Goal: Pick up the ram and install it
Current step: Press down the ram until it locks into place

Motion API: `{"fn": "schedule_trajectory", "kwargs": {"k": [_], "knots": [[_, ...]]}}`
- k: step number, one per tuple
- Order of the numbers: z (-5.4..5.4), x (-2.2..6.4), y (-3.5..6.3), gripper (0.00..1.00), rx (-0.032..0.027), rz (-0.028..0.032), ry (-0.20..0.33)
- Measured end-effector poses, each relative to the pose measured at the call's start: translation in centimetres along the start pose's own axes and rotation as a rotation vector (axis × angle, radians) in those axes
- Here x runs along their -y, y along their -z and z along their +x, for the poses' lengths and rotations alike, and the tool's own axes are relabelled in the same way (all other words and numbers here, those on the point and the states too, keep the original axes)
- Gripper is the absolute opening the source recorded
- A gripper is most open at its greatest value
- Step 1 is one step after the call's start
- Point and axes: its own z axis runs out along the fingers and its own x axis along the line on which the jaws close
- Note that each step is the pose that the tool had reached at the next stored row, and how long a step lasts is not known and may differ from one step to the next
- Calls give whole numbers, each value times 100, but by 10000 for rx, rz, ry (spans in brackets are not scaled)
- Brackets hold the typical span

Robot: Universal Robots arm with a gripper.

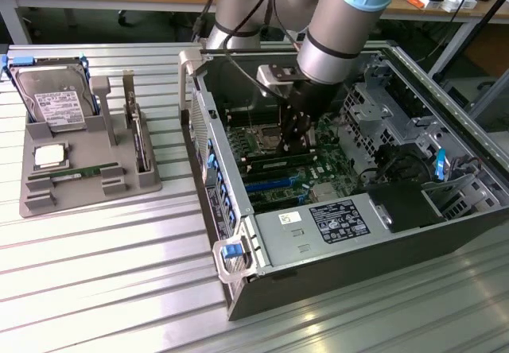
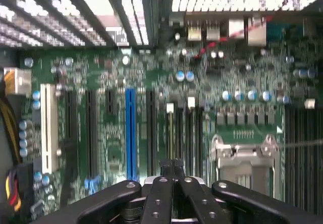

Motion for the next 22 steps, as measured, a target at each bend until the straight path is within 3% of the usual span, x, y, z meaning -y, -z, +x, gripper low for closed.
{"fn": "schedule_trajectory", "kwargs": {"k": [4, 8, 10, 12, 14, 16, 18, 22], "knots": [[-7, 420, 25, 10, 57, -168, 3], [-13, 773, 47, 10, 144, -313, 8], [-15, 881, 55, 10, 175, -348, 10], [-18, 1038, 71, 10, 247, -372, 16], [-19, 1045, 206, 10, 287, -372, 17], [-21, 1032, 426, 10, 330, -373, 25], [-21, 1030, 459, 10, 384, -373, 30], [-21, 1030, 459, 10, 383, -373, 30]]}}
